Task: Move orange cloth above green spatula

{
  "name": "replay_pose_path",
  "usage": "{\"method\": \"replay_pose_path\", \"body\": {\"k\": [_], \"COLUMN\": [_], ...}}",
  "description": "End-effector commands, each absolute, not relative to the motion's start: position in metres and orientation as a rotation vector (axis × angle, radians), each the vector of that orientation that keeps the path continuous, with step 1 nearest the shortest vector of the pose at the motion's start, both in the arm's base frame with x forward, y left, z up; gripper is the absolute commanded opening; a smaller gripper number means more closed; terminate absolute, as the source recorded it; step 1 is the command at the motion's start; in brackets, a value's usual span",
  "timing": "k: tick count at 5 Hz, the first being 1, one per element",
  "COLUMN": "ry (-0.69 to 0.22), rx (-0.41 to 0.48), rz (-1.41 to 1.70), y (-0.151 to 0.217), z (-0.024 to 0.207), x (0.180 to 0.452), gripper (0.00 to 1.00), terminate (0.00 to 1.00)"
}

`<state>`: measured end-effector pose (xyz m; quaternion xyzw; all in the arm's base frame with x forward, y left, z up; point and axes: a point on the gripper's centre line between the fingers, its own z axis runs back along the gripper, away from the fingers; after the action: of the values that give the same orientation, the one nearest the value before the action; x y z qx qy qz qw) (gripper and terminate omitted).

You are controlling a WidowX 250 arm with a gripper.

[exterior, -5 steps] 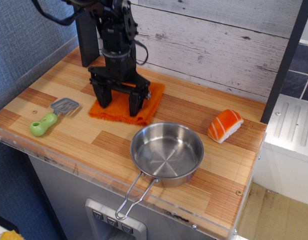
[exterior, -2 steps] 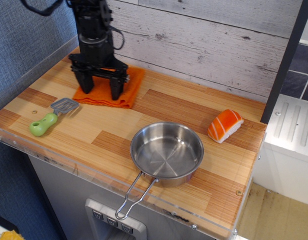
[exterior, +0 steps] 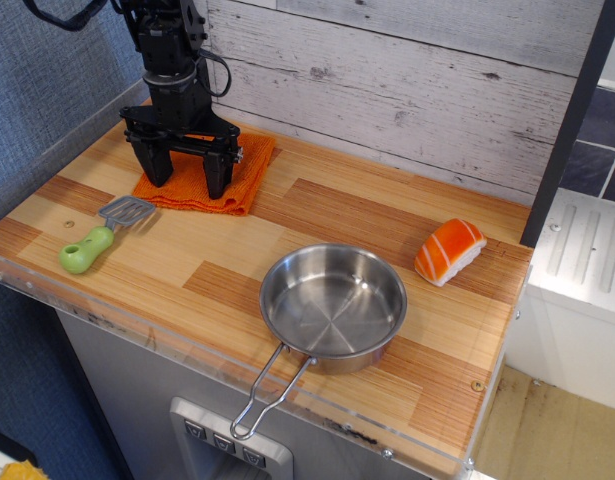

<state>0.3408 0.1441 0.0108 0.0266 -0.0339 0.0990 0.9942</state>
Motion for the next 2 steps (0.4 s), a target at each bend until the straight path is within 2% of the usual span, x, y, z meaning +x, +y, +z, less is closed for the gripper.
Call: {"method": "replay_pose_path", "body": {"k": [1, 2], "ry": [-0.162, -0.198], "rx": [0.073, 0.075], "rz": [0.201, 0.219], "y": [0.1387, 0.1377], "z": [0.0481, 0.0561], "x": [0.3366, 0.3335], "gripper": [1.0, 1.0], "terminate": [0.0, 0.0]}}
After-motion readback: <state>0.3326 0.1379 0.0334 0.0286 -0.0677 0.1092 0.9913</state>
